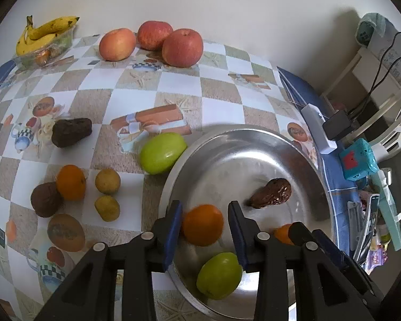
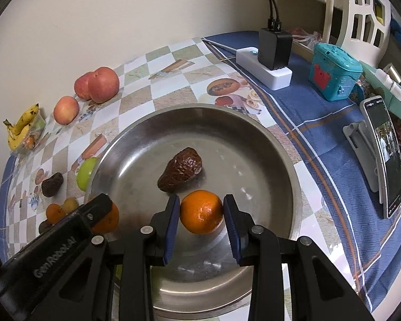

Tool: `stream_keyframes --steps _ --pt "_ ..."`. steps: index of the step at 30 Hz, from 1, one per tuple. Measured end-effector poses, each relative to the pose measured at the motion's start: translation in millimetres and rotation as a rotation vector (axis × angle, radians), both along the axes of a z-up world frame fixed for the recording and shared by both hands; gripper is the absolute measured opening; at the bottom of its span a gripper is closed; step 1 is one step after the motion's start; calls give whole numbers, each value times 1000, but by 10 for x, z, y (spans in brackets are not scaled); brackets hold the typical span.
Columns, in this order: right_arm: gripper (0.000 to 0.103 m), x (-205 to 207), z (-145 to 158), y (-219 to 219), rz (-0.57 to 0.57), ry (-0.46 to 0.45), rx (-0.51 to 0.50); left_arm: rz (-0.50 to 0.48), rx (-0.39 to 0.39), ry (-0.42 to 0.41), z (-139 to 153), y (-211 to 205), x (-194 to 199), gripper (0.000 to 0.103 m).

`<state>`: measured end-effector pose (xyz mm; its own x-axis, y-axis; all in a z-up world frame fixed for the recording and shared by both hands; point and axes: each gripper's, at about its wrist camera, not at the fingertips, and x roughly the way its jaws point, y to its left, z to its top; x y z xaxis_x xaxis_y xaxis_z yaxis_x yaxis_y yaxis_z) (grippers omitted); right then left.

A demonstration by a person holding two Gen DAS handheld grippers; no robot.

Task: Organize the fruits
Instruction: 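Lower both held oranges into the steel bowl and open both tools, then withdraw both tools from the bowl back toward the fruit pile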

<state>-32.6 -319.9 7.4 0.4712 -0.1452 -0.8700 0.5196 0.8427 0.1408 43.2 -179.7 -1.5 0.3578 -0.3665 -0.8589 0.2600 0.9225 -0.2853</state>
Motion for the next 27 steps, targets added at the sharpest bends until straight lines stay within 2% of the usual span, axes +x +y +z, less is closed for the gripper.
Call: stream_keyframes --steps 1,3,5,7,9,11,14,16,19,21,24,27 --pt "39 -1 3 0 -2 2 -7 2 1 -5 13 5 -4 45" --pt "50 -8 15 -3 -8 1 -20 8 1 -14 38 22 -7 47" --pt "52 -20 24 -12 -14 -5 -19 14 0 -17 52 40 -9 49" --pt "52 -26 32 -17 -20 -7 -27 22 9 -22 71 49 -8 55" --pt "60 -26 34 -18 -21 -6 -39 32 20 -34 101 66 -8 60" --pt "62 -25 29 -29 -24 -5 -39 43 38 -50 127 83 -9 62" --pt "78 -30 22 -36 -30 -4 -40 59 57 -66 156 129 -4 68" --pt "80 -31 27 -31 -27 -4 -47 72 69 -71 168 164 3 72" --pt "80 -33 31 -11 -19 -10 -59 114 108 -83 185 261 15 80" --pt "94 -30 26 3 -15 -12 -67 158 145 -87 186 349 31 91" --pt "96 -27 30 24 -6 -15 -73 233 216 -88 186 501 44 99" --pt "96 -16 36 56 5 -13 -83 300 272 -85 189 660 41 100"
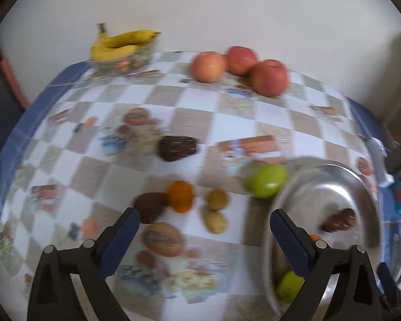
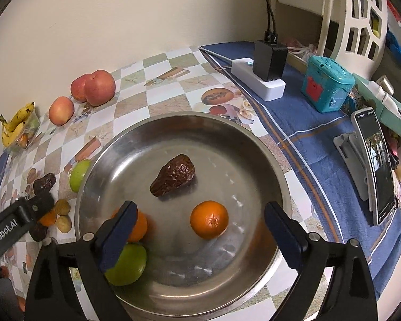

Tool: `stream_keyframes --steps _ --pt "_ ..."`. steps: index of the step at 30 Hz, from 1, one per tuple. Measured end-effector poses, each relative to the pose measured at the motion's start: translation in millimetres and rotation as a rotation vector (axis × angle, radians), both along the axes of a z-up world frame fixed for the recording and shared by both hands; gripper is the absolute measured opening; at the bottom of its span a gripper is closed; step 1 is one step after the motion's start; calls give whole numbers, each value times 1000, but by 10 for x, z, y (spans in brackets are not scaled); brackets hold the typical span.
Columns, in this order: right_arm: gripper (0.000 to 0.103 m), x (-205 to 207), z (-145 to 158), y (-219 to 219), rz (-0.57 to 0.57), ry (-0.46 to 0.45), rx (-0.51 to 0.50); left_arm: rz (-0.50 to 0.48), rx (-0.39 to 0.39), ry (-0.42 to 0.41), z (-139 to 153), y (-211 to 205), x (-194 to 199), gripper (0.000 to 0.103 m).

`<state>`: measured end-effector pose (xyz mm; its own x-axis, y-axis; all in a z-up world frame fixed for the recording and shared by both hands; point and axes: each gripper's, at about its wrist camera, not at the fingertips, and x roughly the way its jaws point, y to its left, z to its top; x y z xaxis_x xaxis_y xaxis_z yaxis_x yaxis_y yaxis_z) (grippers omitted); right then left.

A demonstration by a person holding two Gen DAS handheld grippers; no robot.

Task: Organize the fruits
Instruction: 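Withdraw both tools from the bowl back toward the fruit pile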

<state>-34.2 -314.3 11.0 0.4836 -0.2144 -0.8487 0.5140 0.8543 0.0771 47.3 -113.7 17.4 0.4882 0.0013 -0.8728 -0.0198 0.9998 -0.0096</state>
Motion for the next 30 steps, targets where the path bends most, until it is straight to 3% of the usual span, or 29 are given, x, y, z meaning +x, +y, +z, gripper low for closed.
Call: stream_keyframes --steps 9,30 --pt "96 15 9 48 18 5 -16 161 54 27 -24 483 39 103" --pt "96 46 29 153 55 -8 -20 274 25 49 -90 954 30 103"
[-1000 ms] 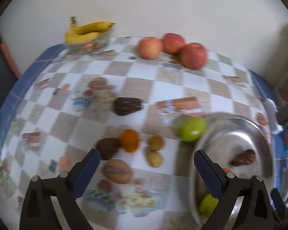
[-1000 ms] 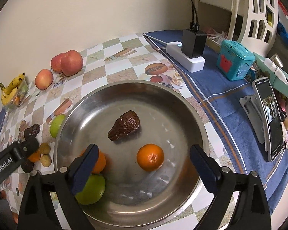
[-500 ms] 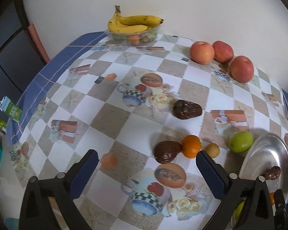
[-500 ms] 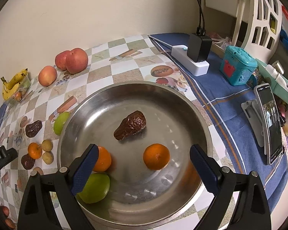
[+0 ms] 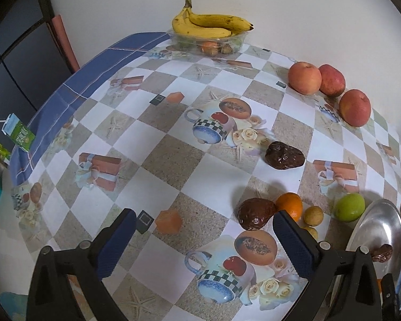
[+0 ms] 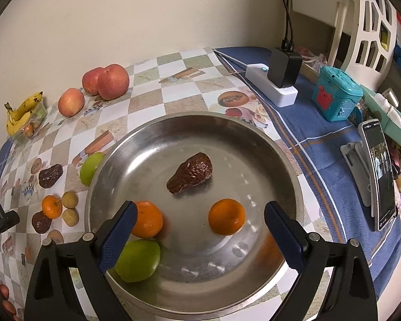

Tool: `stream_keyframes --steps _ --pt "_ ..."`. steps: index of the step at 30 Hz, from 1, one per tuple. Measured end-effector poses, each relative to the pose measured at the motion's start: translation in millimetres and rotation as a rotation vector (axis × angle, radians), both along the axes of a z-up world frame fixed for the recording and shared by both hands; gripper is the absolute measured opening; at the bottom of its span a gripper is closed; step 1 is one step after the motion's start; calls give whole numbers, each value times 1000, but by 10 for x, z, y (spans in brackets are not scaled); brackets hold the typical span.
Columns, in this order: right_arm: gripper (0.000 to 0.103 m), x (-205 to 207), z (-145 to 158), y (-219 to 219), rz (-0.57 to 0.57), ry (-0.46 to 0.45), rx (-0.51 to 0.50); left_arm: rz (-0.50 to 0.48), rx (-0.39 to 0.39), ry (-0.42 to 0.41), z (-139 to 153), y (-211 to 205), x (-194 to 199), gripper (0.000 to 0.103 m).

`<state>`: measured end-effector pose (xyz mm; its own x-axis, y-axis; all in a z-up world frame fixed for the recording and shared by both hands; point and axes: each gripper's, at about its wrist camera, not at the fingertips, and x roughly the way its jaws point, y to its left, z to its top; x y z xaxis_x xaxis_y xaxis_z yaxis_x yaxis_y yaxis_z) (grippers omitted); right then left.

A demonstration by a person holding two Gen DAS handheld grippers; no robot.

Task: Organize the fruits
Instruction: 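Withdraw both tools from the bowl back toward the fruit pile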

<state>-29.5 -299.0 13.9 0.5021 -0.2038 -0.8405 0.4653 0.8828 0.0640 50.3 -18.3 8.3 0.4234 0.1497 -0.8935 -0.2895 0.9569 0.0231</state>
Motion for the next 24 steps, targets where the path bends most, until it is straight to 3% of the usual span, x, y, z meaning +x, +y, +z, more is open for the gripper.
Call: stream_keyframes --steps 17,24 --pt "96 26 -16 107 22 -10 2 25 -159 27 -135 122 9 103" --pt "96 5 6 115 2 -28 -17 -23 -236 33 -137 45 94 103"
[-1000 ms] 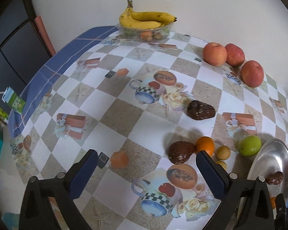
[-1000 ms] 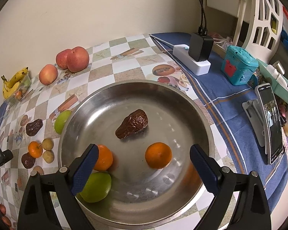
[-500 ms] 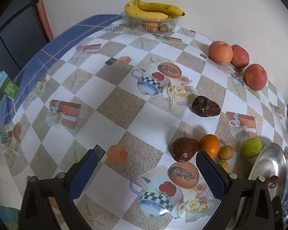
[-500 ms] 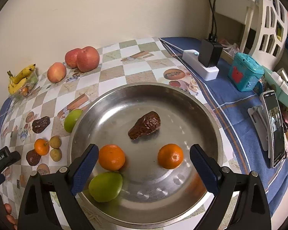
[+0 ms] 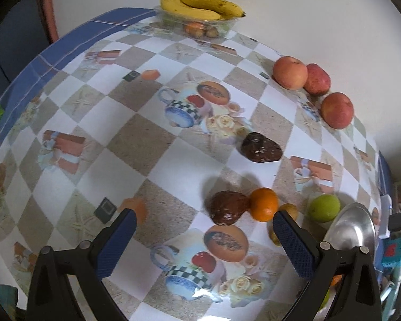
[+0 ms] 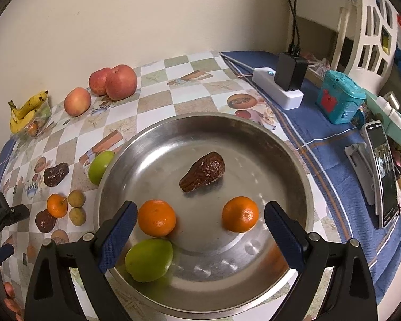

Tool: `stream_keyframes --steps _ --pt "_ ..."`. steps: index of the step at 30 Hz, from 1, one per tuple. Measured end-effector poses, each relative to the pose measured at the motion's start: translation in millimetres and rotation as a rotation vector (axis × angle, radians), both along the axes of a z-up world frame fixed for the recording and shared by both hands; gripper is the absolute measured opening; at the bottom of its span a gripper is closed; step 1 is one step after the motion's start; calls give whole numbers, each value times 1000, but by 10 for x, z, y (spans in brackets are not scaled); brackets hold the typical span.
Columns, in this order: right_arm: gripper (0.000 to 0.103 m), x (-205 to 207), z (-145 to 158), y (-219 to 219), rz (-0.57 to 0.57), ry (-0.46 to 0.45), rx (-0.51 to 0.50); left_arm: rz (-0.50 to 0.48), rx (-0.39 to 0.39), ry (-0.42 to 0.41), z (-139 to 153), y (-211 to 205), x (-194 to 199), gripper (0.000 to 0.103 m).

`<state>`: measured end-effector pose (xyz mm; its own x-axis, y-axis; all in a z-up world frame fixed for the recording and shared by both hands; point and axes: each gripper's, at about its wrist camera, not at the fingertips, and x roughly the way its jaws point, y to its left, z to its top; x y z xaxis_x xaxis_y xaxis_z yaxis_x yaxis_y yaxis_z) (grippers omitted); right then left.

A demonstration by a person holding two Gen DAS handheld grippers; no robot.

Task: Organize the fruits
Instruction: 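Withdraw both tools from the bowl back toward the fruit pile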

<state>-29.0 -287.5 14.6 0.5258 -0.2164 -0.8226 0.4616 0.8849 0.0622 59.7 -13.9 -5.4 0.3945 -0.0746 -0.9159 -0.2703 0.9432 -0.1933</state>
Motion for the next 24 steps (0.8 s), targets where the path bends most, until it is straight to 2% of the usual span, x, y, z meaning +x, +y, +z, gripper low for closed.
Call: stream_keyframes --steps 9,14,20,22,24 --pt "96 97 63 134 8 -34 46 -46 -48 1 -19 236 134 103" --pt "96 203 112 322 34 -60 60 -50 -69 -43 38 465 221 103" --pt "95 385 194 597 111 -100 70 -47 -28 -121 68 671 242 103" --pt "92 455 195 709 145 -100 77 -51 -8 -128 73 711 249 103" --pt "80 510 200 810 174 -102 78 -62 1 -127 73 733 273 103"
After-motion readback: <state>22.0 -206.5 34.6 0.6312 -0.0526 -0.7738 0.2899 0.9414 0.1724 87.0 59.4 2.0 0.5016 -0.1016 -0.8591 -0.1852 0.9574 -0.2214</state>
